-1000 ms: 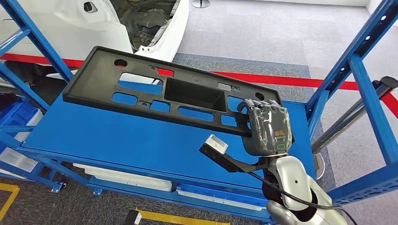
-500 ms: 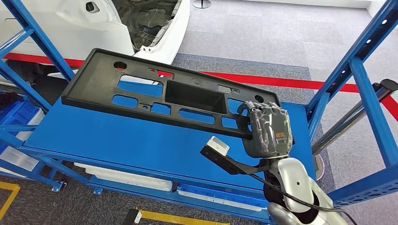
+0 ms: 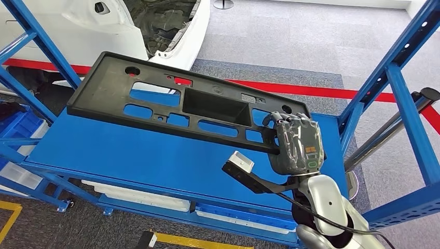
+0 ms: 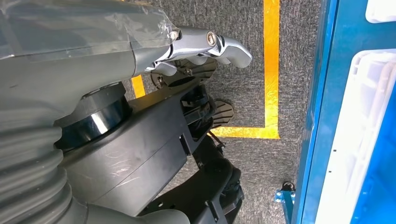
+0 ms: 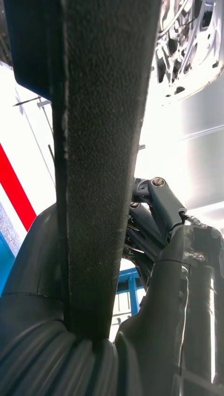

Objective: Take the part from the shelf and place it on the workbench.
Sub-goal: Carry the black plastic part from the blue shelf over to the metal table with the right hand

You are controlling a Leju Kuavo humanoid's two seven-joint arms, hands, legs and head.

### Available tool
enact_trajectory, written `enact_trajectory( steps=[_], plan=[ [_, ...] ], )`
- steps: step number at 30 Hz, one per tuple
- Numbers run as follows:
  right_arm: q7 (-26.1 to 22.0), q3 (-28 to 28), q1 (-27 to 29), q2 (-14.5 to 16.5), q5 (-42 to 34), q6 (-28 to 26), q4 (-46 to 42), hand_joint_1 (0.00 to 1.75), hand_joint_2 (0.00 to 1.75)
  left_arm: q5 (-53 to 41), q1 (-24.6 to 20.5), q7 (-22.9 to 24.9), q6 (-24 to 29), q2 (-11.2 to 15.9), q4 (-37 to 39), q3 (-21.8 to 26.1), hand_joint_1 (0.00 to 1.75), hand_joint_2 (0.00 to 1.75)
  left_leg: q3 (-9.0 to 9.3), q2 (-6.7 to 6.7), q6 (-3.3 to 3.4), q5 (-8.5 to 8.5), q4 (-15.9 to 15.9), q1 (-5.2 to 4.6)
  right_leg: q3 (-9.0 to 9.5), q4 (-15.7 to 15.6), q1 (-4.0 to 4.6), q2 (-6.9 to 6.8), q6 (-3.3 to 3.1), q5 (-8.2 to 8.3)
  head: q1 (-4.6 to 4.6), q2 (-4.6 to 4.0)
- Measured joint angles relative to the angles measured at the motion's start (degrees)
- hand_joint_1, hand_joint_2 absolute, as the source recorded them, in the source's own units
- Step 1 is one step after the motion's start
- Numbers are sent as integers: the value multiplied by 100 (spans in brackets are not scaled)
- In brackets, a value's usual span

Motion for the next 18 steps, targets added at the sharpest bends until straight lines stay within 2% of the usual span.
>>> enact_trajectory(
  steps=[18],
  plan=[
    [0, -2, 48, -11, 4, 0, -69, 175, 175, -51, -1, 0, 0, 0, 0, 0, 0, 175, 0, 0, -2, -1, 0, -1, 0, 0, 0, 0, 0, 0, 6, 0]
  ],
)
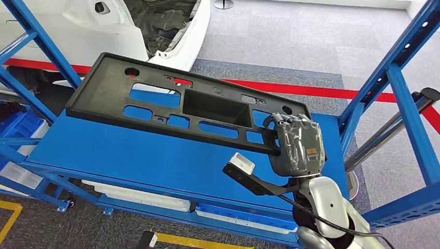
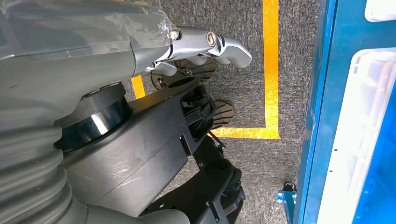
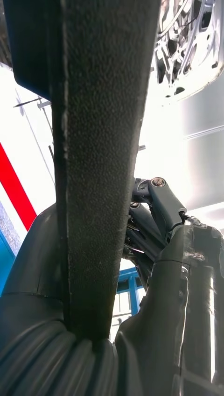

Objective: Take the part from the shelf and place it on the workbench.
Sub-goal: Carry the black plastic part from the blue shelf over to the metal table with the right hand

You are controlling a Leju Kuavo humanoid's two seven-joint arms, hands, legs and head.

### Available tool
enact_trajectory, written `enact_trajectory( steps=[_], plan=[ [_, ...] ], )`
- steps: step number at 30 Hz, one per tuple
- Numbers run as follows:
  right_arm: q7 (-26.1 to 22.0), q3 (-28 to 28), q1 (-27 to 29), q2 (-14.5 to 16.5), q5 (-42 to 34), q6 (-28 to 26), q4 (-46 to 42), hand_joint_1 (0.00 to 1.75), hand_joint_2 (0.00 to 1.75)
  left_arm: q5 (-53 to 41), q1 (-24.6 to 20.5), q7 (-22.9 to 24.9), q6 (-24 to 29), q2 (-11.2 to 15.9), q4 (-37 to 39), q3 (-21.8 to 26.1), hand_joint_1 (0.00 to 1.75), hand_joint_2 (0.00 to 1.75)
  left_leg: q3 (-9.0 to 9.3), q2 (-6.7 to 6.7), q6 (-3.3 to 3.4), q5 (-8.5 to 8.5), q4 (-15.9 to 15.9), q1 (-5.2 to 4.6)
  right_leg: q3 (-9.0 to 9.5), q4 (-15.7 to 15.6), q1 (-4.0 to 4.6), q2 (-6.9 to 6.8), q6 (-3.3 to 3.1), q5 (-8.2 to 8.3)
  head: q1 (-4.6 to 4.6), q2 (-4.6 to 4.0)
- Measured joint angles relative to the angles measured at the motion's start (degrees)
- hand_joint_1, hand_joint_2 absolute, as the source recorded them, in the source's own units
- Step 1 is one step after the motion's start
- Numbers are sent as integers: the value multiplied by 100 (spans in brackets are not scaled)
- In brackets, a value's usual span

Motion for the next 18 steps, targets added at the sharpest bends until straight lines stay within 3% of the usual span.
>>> enact_trajectory(
  steps=[6, 10, 12, 14, 16, 17, 18],
  plan=[
    [0, 0, 1, -10, -40, -7, -8, 175, 175, -11, 0, 0, 0, 2, 0, 0, 0, 175, -4, -1, 11, -8, 17, -6, 0, -4, -6, -2, 6, 3, 2, 0],
    [0, -2, 6, -13, -92, -34, -18, 175, 175, -17, -4, 1, -1, 14, 0, 0, 0, 175, -18, 1, 98, -30, 56, -23, 4, -14, -24, -4, 48, 16, -49, 0],
    [0, -9, 3, -23, -96, -51, -41, 175, 175, -18, -13, 4, -1, 15, -1, 0, 0, 175, 30, 18, 137, 32, -54, 22, 7, 18, -15, -6, 78, -31, -55, 0],
    [0, -16, -4, -37, -105, -74, -54, 175, 175, -18, -24, 9, 0, 16, -2, 0, 0, 175, 69, 43, 164, 87, -150, 70, -184, 461, -20, -9, 113, -305, -11, 0],
    [0, -17, -3, -46, -127, -92, -54, 175, 175, -17, -26, 11, 0, 16, -2, 0, 0, 175, 61, 55, 166, 84, -144, 77, -578, 1273, -48, -11, 157, -662, 49, 0],
    [0, -17, 1, -51, -140, -95, -54, 175, 175, -17, -23, 13, 0, 15, -2, 0, 0, 175, 56, 59, 155, 72, -125, 84, -728, 1558, -68, -12, 181, -731, 69, 0],
    [0, -17, 4, -57, -150, -96, -54, 175, 175, -17, -22, 14, 0, 15, -2, 0, 0, 175, 51, 59, 135, 52, -97, 99, -777, 1624, -91, -13, 207, -676, 81, 0]
  ],
)
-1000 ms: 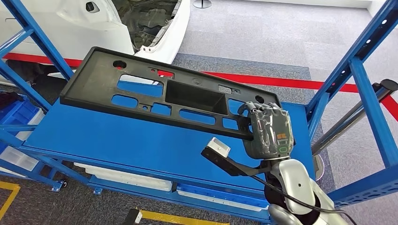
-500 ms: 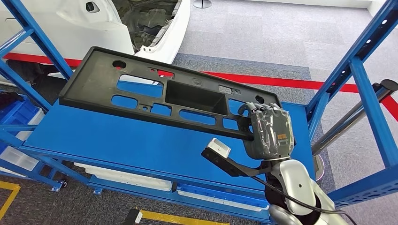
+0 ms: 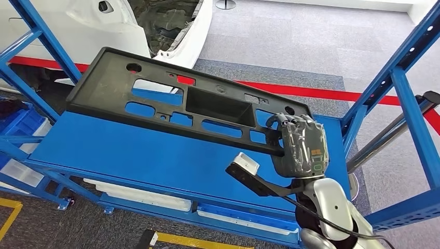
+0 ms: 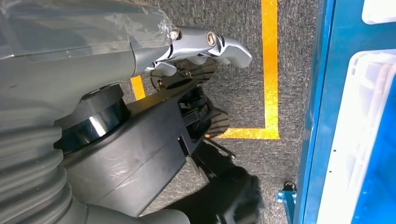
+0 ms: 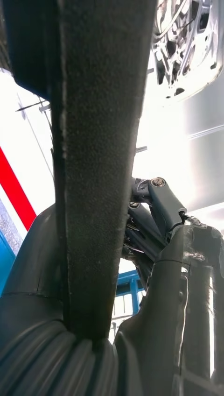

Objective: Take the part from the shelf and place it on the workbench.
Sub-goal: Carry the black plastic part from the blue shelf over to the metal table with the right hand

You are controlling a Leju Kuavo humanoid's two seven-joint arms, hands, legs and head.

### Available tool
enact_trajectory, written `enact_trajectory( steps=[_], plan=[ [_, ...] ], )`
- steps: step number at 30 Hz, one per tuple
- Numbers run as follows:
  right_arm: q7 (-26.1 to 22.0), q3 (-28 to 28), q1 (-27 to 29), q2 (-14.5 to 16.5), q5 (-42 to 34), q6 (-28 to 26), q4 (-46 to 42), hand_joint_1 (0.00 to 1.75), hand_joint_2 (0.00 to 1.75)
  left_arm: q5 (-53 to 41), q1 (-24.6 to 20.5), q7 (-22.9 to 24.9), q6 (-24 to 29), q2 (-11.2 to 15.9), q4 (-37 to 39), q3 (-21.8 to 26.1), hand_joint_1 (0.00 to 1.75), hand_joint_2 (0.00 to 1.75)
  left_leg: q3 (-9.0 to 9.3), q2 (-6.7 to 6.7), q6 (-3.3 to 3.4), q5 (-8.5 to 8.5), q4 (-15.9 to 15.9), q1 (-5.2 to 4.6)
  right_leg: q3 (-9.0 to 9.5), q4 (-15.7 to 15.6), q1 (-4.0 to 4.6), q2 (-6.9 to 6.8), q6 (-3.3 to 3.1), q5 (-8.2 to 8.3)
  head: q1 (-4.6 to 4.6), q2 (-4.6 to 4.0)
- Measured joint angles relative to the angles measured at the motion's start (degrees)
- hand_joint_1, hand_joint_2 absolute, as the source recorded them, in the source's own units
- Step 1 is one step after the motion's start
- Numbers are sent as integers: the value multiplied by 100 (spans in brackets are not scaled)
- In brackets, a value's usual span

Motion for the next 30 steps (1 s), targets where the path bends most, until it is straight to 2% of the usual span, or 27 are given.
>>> enact_trajectory(
  steps=[1, 2, 3, 4, 5, 7, 9, 10, 11, 13, 14, 15, 16, 18, 20, 21, 22, 24, 26, 28, 30],
  plan=[
    [0, 0, 0, -5, -8, -1, 0, 175, 175, 0, 0, 1, 0, 0, 0, 0, 0, 175, -4, -4, -33, -30, 42, 25, 67, -173, -25, -3, 30, 166, 9, 0],
    [0, 0, -1, -9, -12, -1, 0, 175, 175, 0, -1, 1, 0, 0, 0, 0, 0, 175, -10, -9, -77, -74, 103, 54, 223, -528, -56, -8, 68, 387, 19, 0],
    [0, 0, -6, -11, -19, -2, 1, 175, 175, 0, -4, 1, 1, 5, 1, 0, 0, 175, -31, -17, -131, -125, 175, 75, 378, -868, -69, -3, 109, 530, 41, 0],
    [0, 0, -10, -12, -26, -4, 1, 175, 175, 0, -8, 2, 2, 10, 1, 0, 0, 175, -64, -24, -188, -175, 263, 77, 486, -1128, -78, 11, 102, 617, 71, 0],
    [0, 0, -12, -13, -33, -6, 0, 175, 175, 0, -11, 2, 3, 15, 1, 0, 0, 175, -97, -30, -234, -212, 330, 71, 524, -1247, -76, 25, 72, 626, 82, 0],
    [3, 0, -12, -20, -46, -9, -2, 175, 175, 0, -11, 2, 4, 20, 0, 0, 0, 175, -140, -36, -290, -236, 393, 55, 476, -1217, -58, 49, -56, 578, 53, 0],
    [5, 0, -16, -27, -51, -10, -3, 175, 175, 1, -11, 2, 4, 20, 0, 0, 0, 175, -160, -30, -324, -302, 470, 71, 454, -1189, -47, 39, -140, 572, -34, 0],
    [5, 0, -22, -27, -54, -12, -3, 175, 175, 1, -14, 2, 5, 20, 0, 0, 0, 175, -220, -25, -332, -409, 629, 73, 451, -1188, -43, 30, -169, 575, -74, 0],
    [5, 0, -27, -27, -58, -15, -3, 175, 175, 1, -18, 1, 8, 20, 0, 0, 0, 175, -332, -20, -335, -570, 900, 66, 450, -1191, -34, 19, -193, 578, -120, 0],
    [5, 0, -34, -27, -77, -25, -3, 175, 175, 1, -16, 1, 13, 20, 0, 0, 0, 175, -688, -18, -312, -929, 1668, 34, 443, -1189, 5, 2, -223, 580, -212, 0],
    [5, 0, -34, -27, -87, -30, -2, 175, 175, 0, -12, 1, 15, 20, 0, 0, 0, 175, -839, -18, -288, -1022, 1974, 13, 439, -1188, 32, -3, -237, 581, -251, 0],
    [4, 0, -34, -27, -96, -33, -2, 175, 175, 0, -8, 1, 16, 20, 0, 0, 0, 175, -911, -18, -250, -1011, 2105, -11, 437, -1188, 62, -4, -250, 583, -283, 0],
    [5, 0, -35, -27, -101, -36, -2, 175, 175, 0, -8, 1, 17, 20, 0, 0, 0, 175, -874, -19, -192, -887, 2000, -44, 438, -1188, 93, -3, -260, 585, -308, 0],
    [5, 0, -42, -27, -112, -42, -2, 175, 175, 0, -14, 1, 19, 27, 1, 0, 0, 175, -565, -22, -20, -493, 1285, -136, 447, -1192, 137, 2, -270, 590, -339, 0],
    [5, 0, -57, -27, -120, -47, -2, 175, 175, -1, -24, 0, 22, 43, -1, 0, 0, 175, -318, -18, 98, -263, 674, -213, 440, -1195, 152, 2, -263, 601, -326, 0],
    [6, 0, -62, -27, -121, -48, -2, 175, 175, -2, -25, -1, 24, 50, -1, 0, 0, 175, -282, -17, 120, -244, 554, -236, 432, -1199, 142, -2, -249, 610, -319, -1],
    [6, 0, -66, -27, -123, -48, -2, 175, 175, -3, -25, -2, 23, 51, -2, 0, 0, 175, -280, -17, 112, -227, 523, -248, 427, -1207, 136, -7, -229, 624, -318, -1],
    [6, 0, -68, -28, -126, -48, -2, 175, 175, -5, -25, -3, 22, 52, -2, 0, 0, 175, -266, -15, 115, -166, 436, -221, 417, -1186, 130, -13, -181, 603, -328, -1],
    [5, 0, -79, -30, -127, -48, -2, 175, 175, -7, -34, -5, 22, 54, -2, 0, 0, 175, -258, 3, 134, -86, 338, -176, 310, -911, 133, -11, -132, 380, -283, -1],
    [6, 0, -87, -31, -129, -48, -2, 175, 175, -7, -36, -8, 18, 51, -2, 0, 0, 175, -286, 17, 148, -52, 318, -169, 101, -393, 117, -11, -90, 44, -219, -1],
    [7, 0, -83, -30, -132, -48, -2, 175, 175, -8, -30, -8, 11, 46, -2, 0, 0, 175, -325, 26, 144, -41, 339, -168, -102, 144, 96, -12, -50, -193, -176, 0]
  ],
)
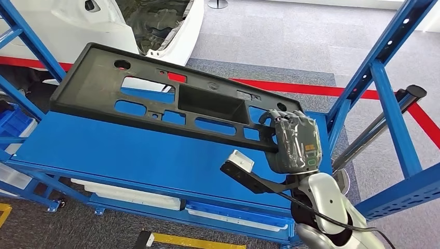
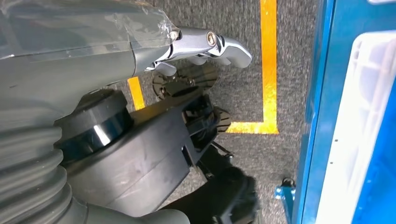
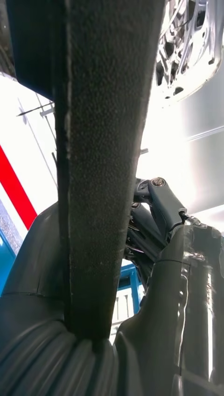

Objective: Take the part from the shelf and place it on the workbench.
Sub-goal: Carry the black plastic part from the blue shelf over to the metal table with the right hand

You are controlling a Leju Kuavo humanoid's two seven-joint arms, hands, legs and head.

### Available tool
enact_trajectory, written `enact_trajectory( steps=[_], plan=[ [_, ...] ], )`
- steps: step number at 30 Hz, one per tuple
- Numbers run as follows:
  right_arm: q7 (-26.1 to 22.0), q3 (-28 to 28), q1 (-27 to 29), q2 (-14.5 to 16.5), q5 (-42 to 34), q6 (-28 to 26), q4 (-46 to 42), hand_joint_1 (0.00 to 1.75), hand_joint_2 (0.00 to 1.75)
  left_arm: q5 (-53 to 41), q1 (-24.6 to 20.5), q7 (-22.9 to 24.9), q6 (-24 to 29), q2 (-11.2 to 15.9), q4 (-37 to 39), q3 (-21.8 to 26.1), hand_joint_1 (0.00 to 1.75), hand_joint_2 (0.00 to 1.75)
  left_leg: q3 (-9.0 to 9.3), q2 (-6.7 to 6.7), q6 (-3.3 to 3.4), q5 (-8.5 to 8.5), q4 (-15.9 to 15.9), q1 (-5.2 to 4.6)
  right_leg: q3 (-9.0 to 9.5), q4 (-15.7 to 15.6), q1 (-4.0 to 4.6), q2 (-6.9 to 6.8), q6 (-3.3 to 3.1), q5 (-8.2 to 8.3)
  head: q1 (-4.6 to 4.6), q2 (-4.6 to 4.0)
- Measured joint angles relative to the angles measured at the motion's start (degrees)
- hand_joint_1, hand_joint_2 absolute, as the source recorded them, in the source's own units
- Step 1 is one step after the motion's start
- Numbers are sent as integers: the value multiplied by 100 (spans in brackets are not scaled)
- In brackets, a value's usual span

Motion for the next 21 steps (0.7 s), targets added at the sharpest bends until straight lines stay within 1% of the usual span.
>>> enact_trajectory(
  steps=[1, 2, 3, 4, 5, 6, 7, 8, 10, 11, 12, 13, 14, 15, 16, 17, 18, 19, 20, 21],
  plan=[
    [0, 0, 2, 0, -1, 0, 1, 175, 175, 0, 2, 0, -2, -1, 0, 0, 0, 175, -22, 3, -3, 4, 18, 3, -32, 130, -11, -1, 19, -21, 23, 0],
    [0, 0, 1, -1, -2, 0, 2, 175, 175, 1, 2, 0, -2, -2, 0, 0, 0, 175, -41, 5, -7, 6, 40, 9, 31, 69, -24, -2, 35, 56, 46, 0],
    [0, 0, 1, -2, -2, 0, 3, 175, 175, 1, 2, 0, -2, -2, -1, 0, 0, 175, -56, 5, -18, 1, 70, 18, 203, -221, -38, -5, 49, 227, 71, 0],
    [0, 0, -2, -1, -2, 0, 4, 175, 175, 1, 2, 0, -2, -2, -2, 0, 0, 175, -70, 4, -35, -11, 106, 27, 421, -626, -50, -9, 59, 392, 96, 0],
    [0, 0, -4, 0, -2, 0, 4, 175, 175, 1, -1, 0, -2, -2, -3, 0, 0, 175, -90, 1, -63, -24, 147, 25, 609, -989, -46, -8, 55, 513, 118, 0],
    [0, 0, -7, 1, -5, -1, 5, 175, 175, 0, -4, 0, -2, -2, -5, 0, 0, 175, -113, -2, -95, -32, 183, 21, 727, -1243, -43, -3, 26, 582, 133, 0],
    [0, 0, -9, 2, -11, -2, 6, 175, 175, -1, -4, 0, -2, -2, -6, 0, 0, 175, -134, -6, -128, -31, 204, 15, 761, -1347, -32, 4, -14, 587, 130, 0],
    [1, 0, -9, 0, -21, -3, 6, 175, 175, 0, -5, 1, -2, -2, -6, 0, 0, 175, -150, -8, -160, -19, 211, 9, 750, -1355, -13, 13, -64, 595, 121, 0],
    [5, 0, -9, -3, -48, -12, 8, 175, 175, 1, -2, 2, -2, -1, -6, 0, 0, 175, -163, -13, -224, -15, 222, 21, 729, -1379, -15, 12, -161, 639, 101, 0],
    [7, 1, -11, -4, -61, -21, 8, 175, 175, 1, -3, 2, -2, 1, -6, 0, 0, 175, -185, -15, -259, -76, 286, 28, 722, -1394, -22, 5, -201, 662, 90, 0],
    [7, 1, -16, -4, -77, -32, 11, 175, 175, 1, -4, 2, -2, 2, -6, 0, 0, 175, -244, -18, -295, -207, 451, 38, 713, -1410, -35, -4, -237, 685, 66, 0],
    [8, 1, -22, -4, -92, -43, 16, 175, 175, 1, -3, 3, -2, 2, -7, 0, 0, 175, -346, -20, -329, -396, 725, 53, 700, -1415, -40, -14, -260, 701, 31, 0],
    [8, 2, -26, -4, -107, -53, 23, 175, 175, 1, -1, 4, -2, 2, -7, 0, 0, 175, -490, -19, -357, -604, 1082, 65, 680, -1415, -37, -20, -275, 714, -14, 0],
    [9, 2, -30, -4, -121, -59, 31, 175, 175, 1, 4, 5, -1, 2, -7, 0, 0, 175, -630, -19, -376, -773, 1441, 78, 659, -1414, -32, -26, -282, 727, -48, 0],
    [9, 3, -31, -4, -132, -63, 38, 175, 175, 1, 8, 7, 2, 2, -7, 0, 0, 175, -712, -19, -384, -852, 1675, 85, 640, -1412, -27, -29, -283, 741, -73, 0],
    [9, 4, -30, -4, -140, -66, 41, 175, 175, 1, 12, 8, 6, 2, -7, 0, 0, 175, -699, -19, -380, -825, 1716, 87, 625, -1412, -24, -29, -278, 755, -97, 0],
    [9, 4, -30, -4, -145, -67, 43, 175, 175, 1, 14, 9, 10, 2, -7, 0, 0, 175, -564, -19, -361, -689, 1511, 85, 617, -1411, -22, -28, -269, 767, -120, 0],
    [9, 4, -31, -4, -148, -69, 44, 175, 175, 1, 13, 9, 12, 3, -7, 0, 0, 175, -345, -21, -331, -498, 1130, 80, 615, -1411, -20, -27, -259, 777, -142, 0],
    [9, 4, -33, -4, -148, -73, 44, 175, 175, 1, 9, 9, 13, 4, -7, 0, 0, 175, -127, -25, -297, -353, 725, 71, 612, -1412, -14, -26, -243, 789, -158, 0],
    [9, 4, -35, -4, -148, -77, 44, 175, 175, 1, 5, 9, 13, 6, -7, 0, 0, 175, 32, -27, -269, -244, 390, 55, 605, -1409, -11, -25, -223, 800, -164, 0]
  ],
)
